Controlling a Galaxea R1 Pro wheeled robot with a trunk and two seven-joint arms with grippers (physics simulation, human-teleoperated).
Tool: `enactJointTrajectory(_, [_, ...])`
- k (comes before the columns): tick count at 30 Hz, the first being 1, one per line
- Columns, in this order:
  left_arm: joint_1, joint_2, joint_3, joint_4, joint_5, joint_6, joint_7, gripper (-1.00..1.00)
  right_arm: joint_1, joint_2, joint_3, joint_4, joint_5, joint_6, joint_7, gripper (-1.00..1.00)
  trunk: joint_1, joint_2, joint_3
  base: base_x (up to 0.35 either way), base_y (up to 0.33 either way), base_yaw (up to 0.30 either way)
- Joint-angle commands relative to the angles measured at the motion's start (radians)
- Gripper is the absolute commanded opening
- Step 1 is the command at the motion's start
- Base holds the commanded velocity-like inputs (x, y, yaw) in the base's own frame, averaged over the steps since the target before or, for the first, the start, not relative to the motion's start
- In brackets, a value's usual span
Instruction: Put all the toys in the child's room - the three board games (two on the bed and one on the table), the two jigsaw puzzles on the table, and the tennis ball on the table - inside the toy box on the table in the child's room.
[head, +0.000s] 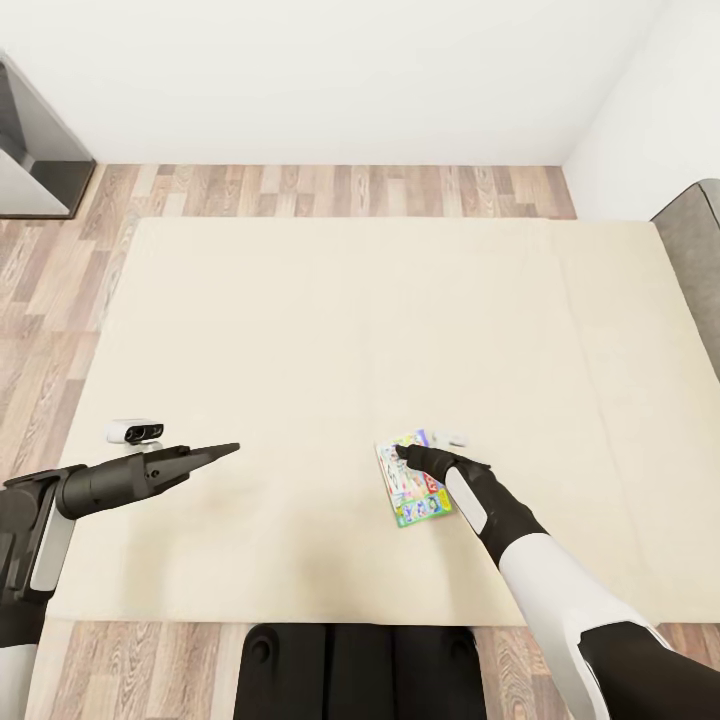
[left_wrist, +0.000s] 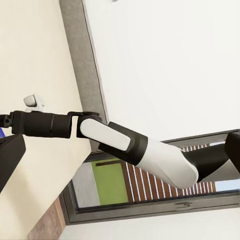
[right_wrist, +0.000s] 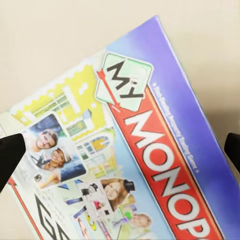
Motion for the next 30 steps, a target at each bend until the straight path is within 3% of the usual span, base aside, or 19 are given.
enactJointTrajectory(1, [0.0,0.0,0.0,0.0,-0.001,0.01,-0.004,1.0,0.0,0.0,0.001,-0.001,-0.004,0.004,-0.002,1.0,0.001,-0.001,-0.001,0.0,0.007,0.0])
enactJointTrajectory(19, [0.0,-0.003,0.0,0.0,-0.001,0.01,-0.004,1.0,0.0,-0.002,0.001,-0.001,-0.006,0.019,-0.01,1.0,0.001,-0.001,-0.001,0.0,0.001,0.0])
enactJointTrajectory(30, [0.0,-0.003,0.0,0.0,-0.001,0.01,-0.004,1.0,0.0,-0.001,0.001,-0.001,-0.005,0.112,-0.013,1.0,0.001,-0.001,-0.001,0.0,0.0,0.0])
